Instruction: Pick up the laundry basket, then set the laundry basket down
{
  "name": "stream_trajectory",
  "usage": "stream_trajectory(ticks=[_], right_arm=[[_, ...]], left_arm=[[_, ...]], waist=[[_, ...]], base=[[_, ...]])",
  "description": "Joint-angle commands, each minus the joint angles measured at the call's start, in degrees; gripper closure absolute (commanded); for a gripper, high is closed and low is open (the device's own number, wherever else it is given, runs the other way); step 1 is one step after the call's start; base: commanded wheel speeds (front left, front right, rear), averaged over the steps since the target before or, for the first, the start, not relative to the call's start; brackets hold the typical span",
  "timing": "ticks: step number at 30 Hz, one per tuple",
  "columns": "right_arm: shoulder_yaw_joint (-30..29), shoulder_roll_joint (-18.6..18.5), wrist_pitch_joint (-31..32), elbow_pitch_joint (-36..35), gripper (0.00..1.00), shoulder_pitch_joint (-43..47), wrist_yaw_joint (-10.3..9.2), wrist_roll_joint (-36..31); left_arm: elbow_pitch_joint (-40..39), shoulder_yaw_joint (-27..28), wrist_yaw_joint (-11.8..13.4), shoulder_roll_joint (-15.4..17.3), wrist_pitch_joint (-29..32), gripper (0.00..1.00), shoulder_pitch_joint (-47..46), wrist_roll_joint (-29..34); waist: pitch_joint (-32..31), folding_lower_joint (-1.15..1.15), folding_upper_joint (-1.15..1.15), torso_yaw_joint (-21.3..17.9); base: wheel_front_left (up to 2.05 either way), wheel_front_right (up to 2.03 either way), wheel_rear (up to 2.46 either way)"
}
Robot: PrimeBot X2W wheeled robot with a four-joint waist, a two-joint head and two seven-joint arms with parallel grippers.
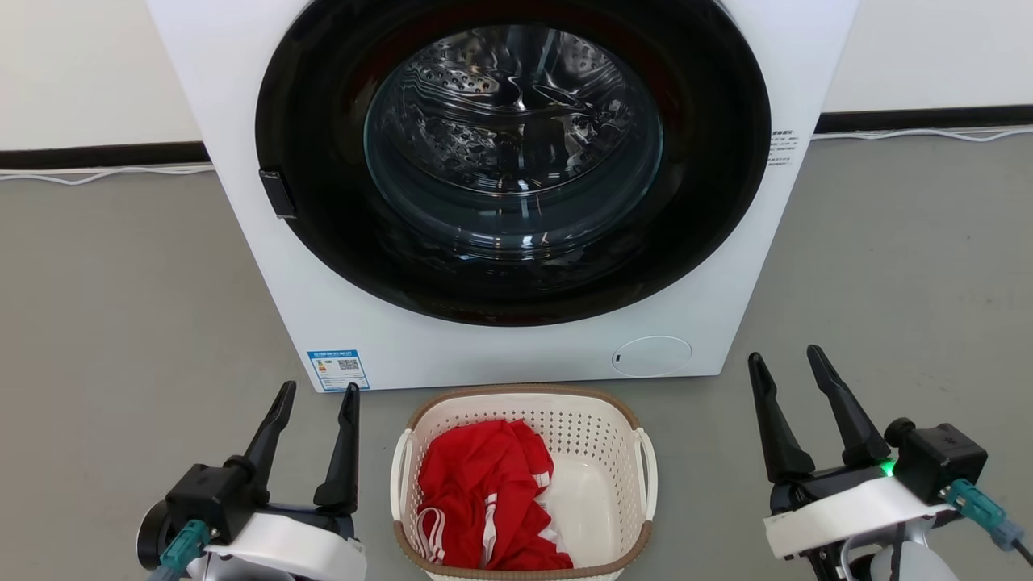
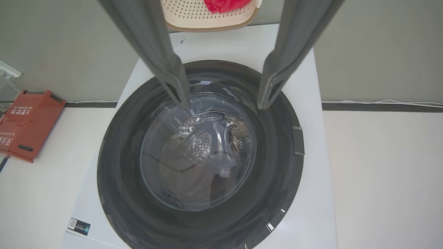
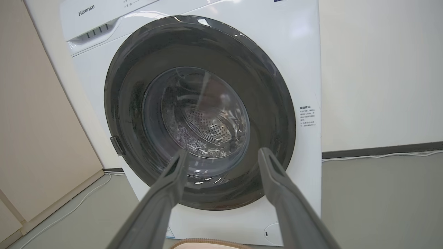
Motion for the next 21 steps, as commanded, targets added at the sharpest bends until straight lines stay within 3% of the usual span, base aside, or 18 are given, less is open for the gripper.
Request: stream_trajectory(ticks=[1,21], right_arm=[[1.56,-0.64,-1.03,-1.70,0.00,-2.88,0.42,-1.30],[1.08,-0.69,-1.11,-0.65,0.00,-2.85,0.42,-0.92]], left_arm=[[-1.90,1.46,-0.33,0.60,-0.71,0.00,-3.38,1.31],[-1.07,2.02,-0.33,0.22,-0.79,0.00,-3.73,0.94]], waist=[[0.02,0.00,0.00,0.00],[1.81,0.00,0.00,-0.10]], base=[[0.00,0.00,0.00],[0.00,0.00,0.00]])
